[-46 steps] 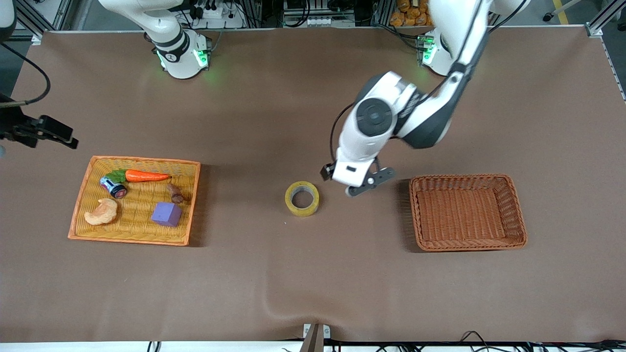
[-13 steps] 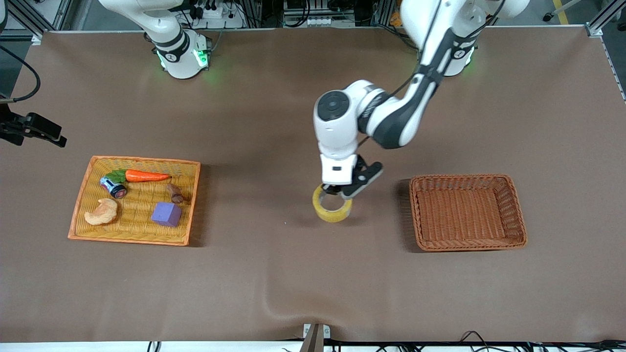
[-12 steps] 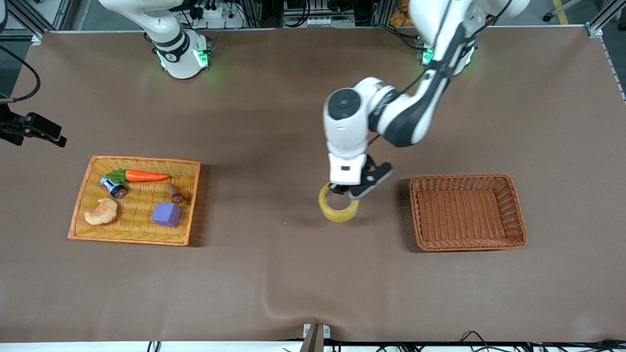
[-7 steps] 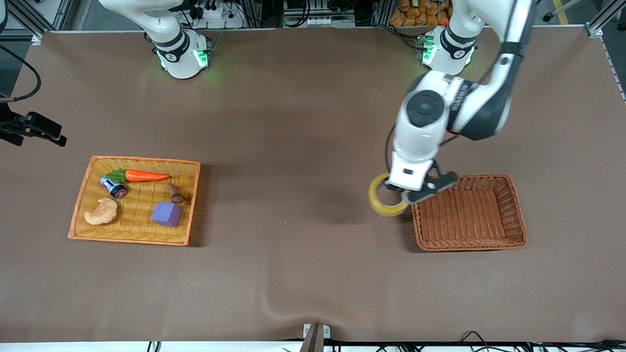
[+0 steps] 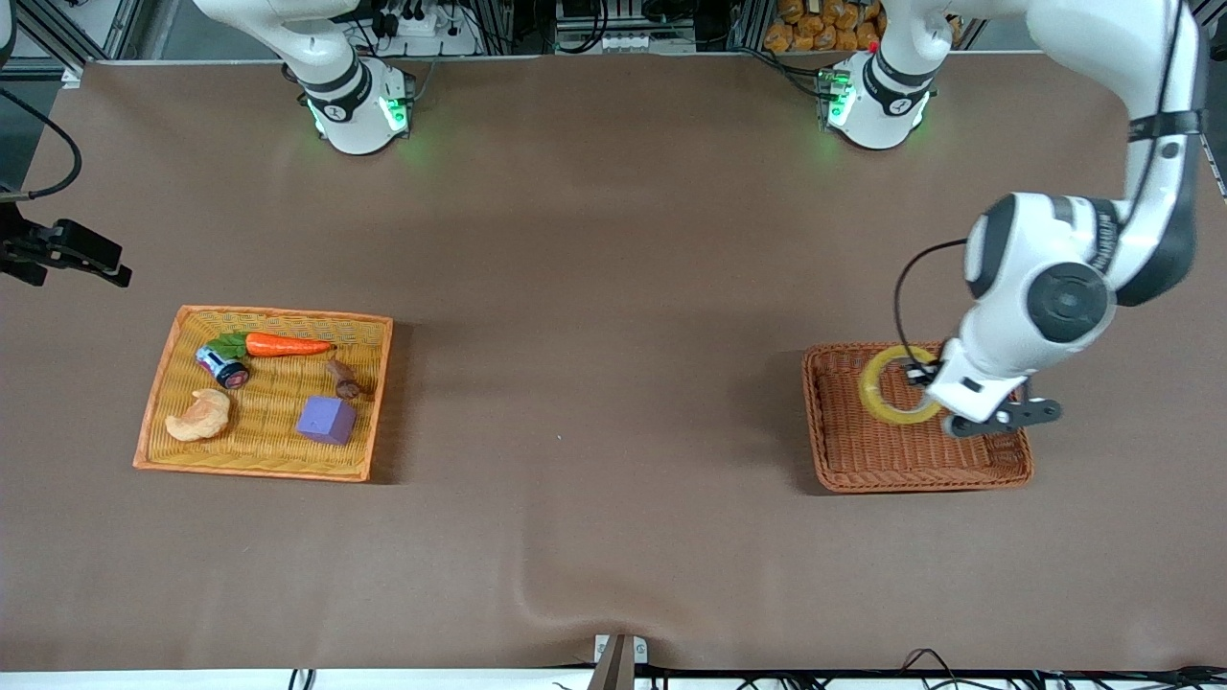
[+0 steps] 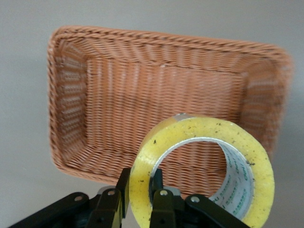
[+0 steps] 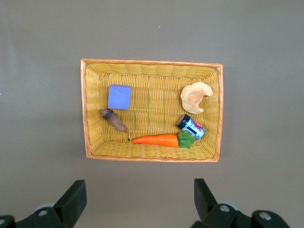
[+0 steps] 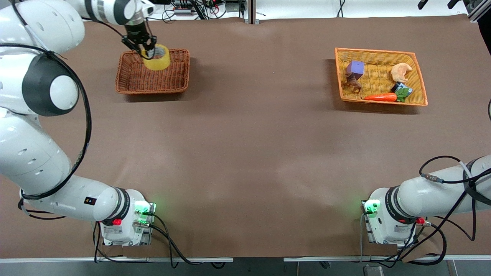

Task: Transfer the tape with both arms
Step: 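Lift the tape with the left gripper and carry it over the basket, then lower the tape into the basket and open the left gripper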

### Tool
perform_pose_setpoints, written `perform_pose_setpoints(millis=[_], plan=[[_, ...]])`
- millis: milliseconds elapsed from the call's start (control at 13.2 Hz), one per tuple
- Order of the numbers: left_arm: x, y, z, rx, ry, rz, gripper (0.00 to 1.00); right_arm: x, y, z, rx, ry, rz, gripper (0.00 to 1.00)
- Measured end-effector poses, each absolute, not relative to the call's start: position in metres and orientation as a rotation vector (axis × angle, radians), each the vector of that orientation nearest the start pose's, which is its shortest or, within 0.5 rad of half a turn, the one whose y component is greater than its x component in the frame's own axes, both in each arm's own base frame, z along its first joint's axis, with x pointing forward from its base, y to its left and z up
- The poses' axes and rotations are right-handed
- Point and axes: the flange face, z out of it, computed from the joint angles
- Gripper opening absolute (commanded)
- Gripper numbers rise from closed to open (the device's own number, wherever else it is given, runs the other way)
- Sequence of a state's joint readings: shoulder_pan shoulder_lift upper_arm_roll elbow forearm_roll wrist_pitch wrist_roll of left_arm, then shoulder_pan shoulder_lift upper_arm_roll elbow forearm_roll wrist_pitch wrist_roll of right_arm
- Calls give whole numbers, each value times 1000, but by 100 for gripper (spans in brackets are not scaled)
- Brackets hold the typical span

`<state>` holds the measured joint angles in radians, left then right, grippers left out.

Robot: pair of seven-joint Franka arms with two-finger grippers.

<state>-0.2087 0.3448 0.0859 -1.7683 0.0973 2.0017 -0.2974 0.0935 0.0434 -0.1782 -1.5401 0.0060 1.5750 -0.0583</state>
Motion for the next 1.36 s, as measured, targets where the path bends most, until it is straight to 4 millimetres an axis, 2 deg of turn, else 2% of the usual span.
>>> perform_pose_setpoints(millis=[152,227,531,607,758,834,910,986,1213,1289,1365], plan=[[635,-35,344,-3092,-180,133,0,567,-45,615,-3143,42,15,100],[638,-26,332,-3119,-185,114,0,567,-45,614,-3143,41,16,100],[630,-29,278,-3134,-178,-24,0,567,-45,613,-3143,40,20,100],[625,-29,268,-3134,-179,-56,0,567,-45,613,-3143,40,21,100],[621,-27,261,-3134,-180,-70,0,567,-45,613,-3143,41,22,100],[620,-26,260,-3134,-170,-69,23,567,-45,613,-3143,41,22,100],[620,-23,259,-3133,-159,-66,97,567,-45,613,-3143,41,22,100],[619,-20,258,-3133,-160,-61,100,567,-45,613,-3143,41,23,100],[617,-18,260,-3133,-149,-30,100,567,-45,611,-3142,41,36,100],[616,-18,267,-3135,-146,-14,100,567,-45,611,-3142,41,37,100],[616,-19,284,-3137,-143,-13,100,567,-46,610,-3143,42,38,100]])
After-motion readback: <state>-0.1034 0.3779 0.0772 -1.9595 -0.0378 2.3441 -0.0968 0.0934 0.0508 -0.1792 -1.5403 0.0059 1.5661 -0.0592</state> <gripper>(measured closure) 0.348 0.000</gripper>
